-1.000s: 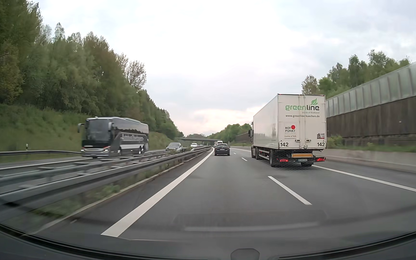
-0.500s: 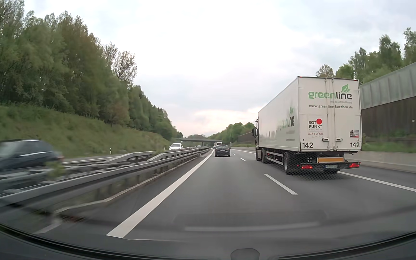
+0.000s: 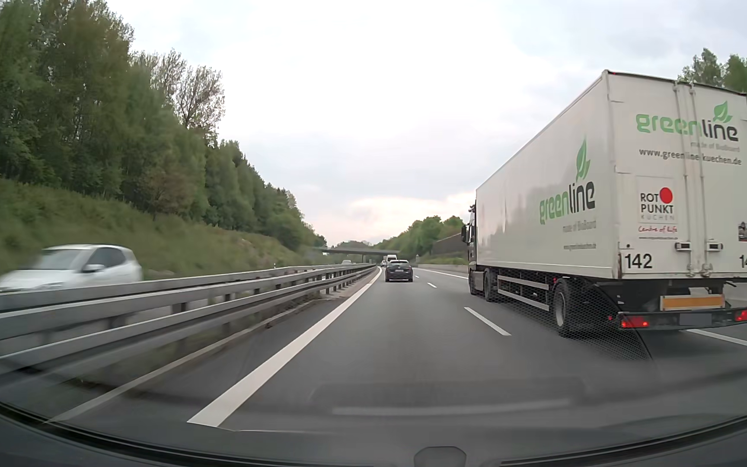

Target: Follow the waypoints while adhering to traffic rules and regulations

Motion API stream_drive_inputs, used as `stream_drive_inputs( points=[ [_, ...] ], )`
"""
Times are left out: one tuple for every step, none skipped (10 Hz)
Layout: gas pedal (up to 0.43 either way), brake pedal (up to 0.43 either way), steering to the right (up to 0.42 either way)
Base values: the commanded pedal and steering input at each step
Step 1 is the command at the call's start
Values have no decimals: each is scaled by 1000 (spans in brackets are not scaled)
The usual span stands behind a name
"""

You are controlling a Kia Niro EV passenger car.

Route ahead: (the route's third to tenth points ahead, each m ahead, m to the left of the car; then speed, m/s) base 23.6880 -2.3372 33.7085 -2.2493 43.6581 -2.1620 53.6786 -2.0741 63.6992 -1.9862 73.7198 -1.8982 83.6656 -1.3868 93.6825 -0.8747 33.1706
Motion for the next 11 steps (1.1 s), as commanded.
stream_drive_inputs(
  points=[
    [331,0,-3],
    [331,0,-3],
    [331,0,-3],
    [331,0,-4],
    [331,0,-4],
    [331,0,-4],
    [331,0,-4],
    [331,0,-4],
    [331,0,-4],
    [331,0,-4],
    [331,0,-5]
  ],
)
